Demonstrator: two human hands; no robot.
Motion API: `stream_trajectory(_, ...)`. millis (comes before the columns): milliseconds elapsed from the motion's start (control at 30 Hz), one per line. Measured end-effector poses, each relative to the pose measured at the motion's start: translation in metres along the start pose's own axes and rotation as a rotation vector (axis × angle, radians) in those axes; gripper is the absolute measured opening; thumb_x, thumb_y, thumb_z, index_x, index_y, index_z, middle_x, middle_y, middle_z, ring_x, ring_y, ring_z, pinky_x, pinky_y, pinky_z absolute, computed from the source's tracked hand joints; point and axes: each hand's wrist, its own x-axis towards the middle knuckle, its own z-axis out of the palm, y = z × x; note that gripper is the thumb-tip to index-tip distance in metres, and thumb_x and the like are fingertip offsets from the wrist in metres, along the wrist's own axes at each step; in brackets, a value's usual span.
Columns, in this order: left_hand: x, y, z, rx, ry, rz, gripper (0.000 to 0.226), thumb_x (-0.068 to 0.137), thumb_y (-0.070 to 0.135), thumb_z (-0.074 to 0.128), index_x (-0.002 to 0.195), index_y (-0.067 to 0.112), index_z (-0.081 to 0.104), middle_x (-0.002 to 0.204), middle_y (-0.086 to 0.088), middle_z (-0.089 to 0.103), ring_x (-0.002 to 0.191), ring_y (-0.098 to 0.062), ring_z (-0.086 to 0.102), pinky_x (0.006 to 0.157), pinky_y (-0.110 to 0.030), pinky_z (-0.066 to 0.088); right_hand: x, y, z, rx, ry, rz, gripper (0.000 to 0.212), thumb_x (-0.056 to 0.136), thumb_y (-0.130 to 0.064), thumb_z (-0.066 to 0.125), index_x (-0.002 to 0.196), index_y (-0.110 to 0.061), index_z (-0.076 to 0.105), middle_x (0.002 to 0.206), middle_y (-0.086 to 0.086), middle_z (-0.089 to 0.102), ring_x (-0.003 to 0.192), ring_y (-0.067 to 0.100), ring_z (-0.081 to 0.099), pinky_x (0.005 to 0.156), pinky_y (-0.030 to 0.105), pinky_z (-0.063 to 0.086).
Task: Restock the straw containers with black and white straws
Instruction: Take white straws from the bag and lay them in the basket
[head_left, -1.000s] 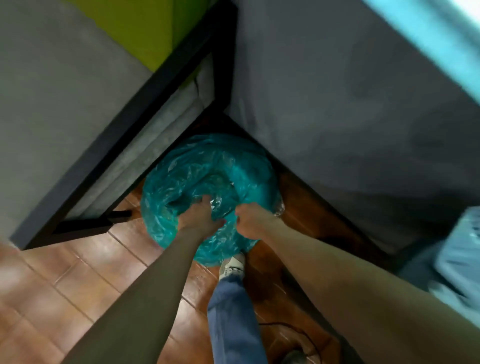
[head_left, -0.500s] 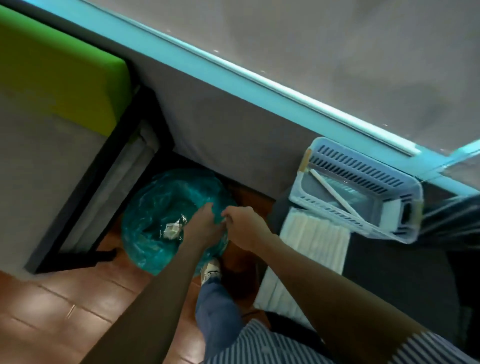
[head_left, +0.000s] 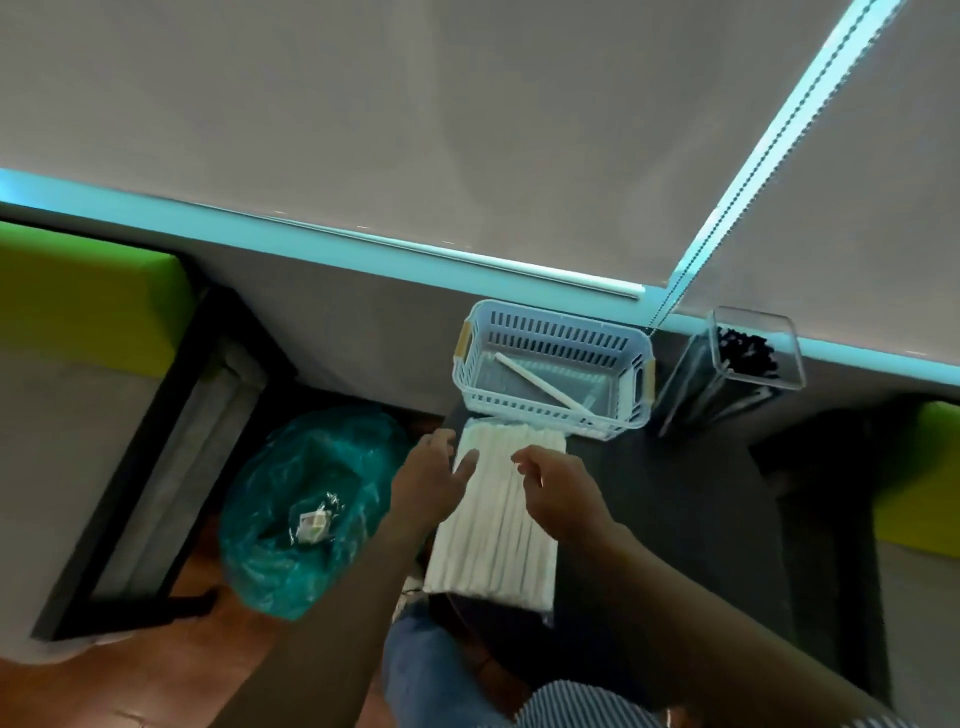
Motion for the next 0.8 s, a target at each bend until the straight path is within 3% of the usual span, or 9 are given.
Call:
stream_trajectory(233, -0.014, 0.015, 0.015, 0.158, -0.151, 0.092, 0.073, 0.089, 0.059, 0.061, 0.145, 0.016, 0.042, 0.139, -0.006, 0.048, 0.126, -0.024, 0.05, 0.099, -0.044, 0.05, -0.012, 0.035, -0.021, 0.089, 0.067, 0.165, 0.03, 0.097, -0.017, 0.055, 0.126, -0.016, 0.062, 0.105, 0.005, 0.071, 0.09, 0.014, 0.065, 0.084, 0.036, 0.056)
stream_trajectory(300, -0.009, 0.007, 0.018, 0.197, -0.217, 0.097, 0.082, 0.088, 0.061, 0.062, 0.149, 0.013, 0.036, 0.144, -0.009, 0.043, 0.131, -0.026, 0.045, 0.103, -0.045, 0.047, -0.008, 0.043, -0.018, 0.154, 0.062, 0.267, 0.04, 0.095, -0.021, 0.06, 0.134, -0.015, 0.055, 0.117, 0.006, 0.067, 0.101, 0.016, 0.064, 0.091, 0.039, 0.055)
stream_trajectory(400, 0.0, -0.005, 0.02, 0.315, -0.334, 0.136, 0.097, 0.084, 0.066, 0.062, 0.156, 0.013, 0.022, 0.154, -0.011, 0.031, 0.14, -0.029, 0.035, 0.109, -0.047, 0.042, -0.003, 0.051, -0.011, 0.26, 0.055, 0.516, 0.068, 0.092, -0.03, 0.068, 0.149, -0.011, 0.038, 0.144, 0.014, 0.049, 0.132, 0.028, 0.05, 0.108, 0.043, 0.044)
stream_trajectory(533, 0.017, -0.018, 0.025, 0.301, -0.45, 0.09, 0.113, 0.081, 0.067, 0.066, 0.159, 0.013, 0.005, 0.162, -0.014, 0.016, 0.148, -0.032, 0.021, 0.117, -0.047, 0.032, 0.015, 0.059, 0.001, 0.33, 0.062, 0.641, 0.082, 0.09, -0.036, 0.071, 0.154, -0.008, 0.028, 0.156, 0.016, 0.038, 0.142, 0.03, 0.04, 0.114, 0.042, 0.037)
stream_trajectory(667, 0.036, -0.029, 0.029, 0.147, -0.502, 0.028, 0.116, 0.077, 0.057, 0.077, 0.158, 0.012, 0.007, 0.158, -0.008, 0.029, 0.143, -0.028, 0.034, 0.115, -0.042, 0.036, 0.039, 0.058, 0.012, 0.45, 0.117, 0.734, 0.082, 0.09, -0.035, 0.072, 0.155, -0.01, 0.028, 0.156, 0.014, 0.039, 0.141, 0.03, 0.042, 0.113, 0.043, 0.039)
stream_trajectory(800, 0.053, -0.034, 0.031, -0.024, -0.488, 0.018, 0.104, 0.065, 0.054, 0.082, 0.148, 0.021, 0.029, 0.142, 0.001, 0.049, 0.128, -0.022, 0.05, 0.106, -0.047, 0.046, 0.059, 0.057, 0.021, 0.625, 0.147, 0.786, 0.073, 0.09, -0.028, 0.073, 0.149, -0.009, 0.036, 0.147, 0.008, 0.049, 0.126, 0.023, 0.052, 0.104, 0.037, 0.044)
